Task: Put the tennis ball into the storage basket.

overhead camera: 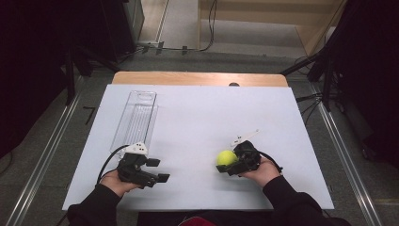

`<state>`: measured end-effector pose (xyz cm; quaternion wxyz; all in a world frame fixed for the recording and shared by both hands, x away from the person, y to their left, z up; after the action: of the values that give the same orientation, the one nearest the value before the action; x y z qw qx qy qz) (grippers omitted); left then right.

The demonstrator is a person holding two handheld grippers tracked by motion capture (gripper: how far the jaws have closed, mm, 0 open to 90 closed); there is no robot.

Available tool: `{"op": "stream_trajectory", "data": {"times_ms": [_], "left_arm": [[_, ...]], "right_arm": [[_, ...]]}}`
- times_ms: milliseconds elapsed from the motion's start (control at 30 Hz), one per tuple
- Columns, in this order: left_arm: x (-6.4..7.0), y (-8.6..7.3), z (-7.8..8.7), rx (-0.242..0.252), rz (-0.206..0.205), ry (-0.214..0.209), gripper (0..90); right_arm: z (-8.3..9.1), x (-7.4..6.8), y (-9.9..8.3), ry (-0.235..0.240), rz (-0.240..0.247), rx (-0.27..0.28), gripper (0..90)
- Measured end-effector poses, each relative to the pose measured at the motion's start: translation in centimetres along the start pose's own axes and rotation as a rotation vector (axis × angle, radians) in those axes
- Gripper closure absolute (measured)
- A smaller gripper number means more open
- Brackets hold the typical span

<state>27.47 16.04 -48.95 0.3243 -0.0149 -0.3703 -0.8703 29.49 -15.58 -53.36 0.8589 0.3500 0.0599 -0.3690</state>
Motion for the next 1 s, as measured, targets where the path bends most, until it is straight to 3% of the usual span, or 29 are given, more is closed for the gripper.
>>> {"op": "stream_trajectory", "data": {"times_ms": [300, 1000], "left_arm": [[0.1, 0.0, 0.0, -0.003, -0.001, 0.007, 24.9], [0.0, 0.0, 0.1, 0.002, 0.003, 0.012, 25.0]], "right_arm": [[0.4, 0.0, 0.2, 0.017, -0.011, 0.012, 23.1], [2.1, -0.7, 1.1, 0.016, -0.024, 0.098, 23.1]]}}
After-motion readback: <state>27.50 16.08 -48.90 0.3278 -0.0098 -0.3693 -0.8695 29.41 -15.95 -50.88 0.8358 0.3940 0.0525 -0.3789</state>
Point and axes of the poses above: each handheld gripper's, and its own axes: z roughly backward along the jaws, y roughly out of its top, x roughly to its right, the point moved 4 cm from there along -z, roughly forward along the jaws, and after that the axes turned 5 degrees about y, right-handed, at the moved point
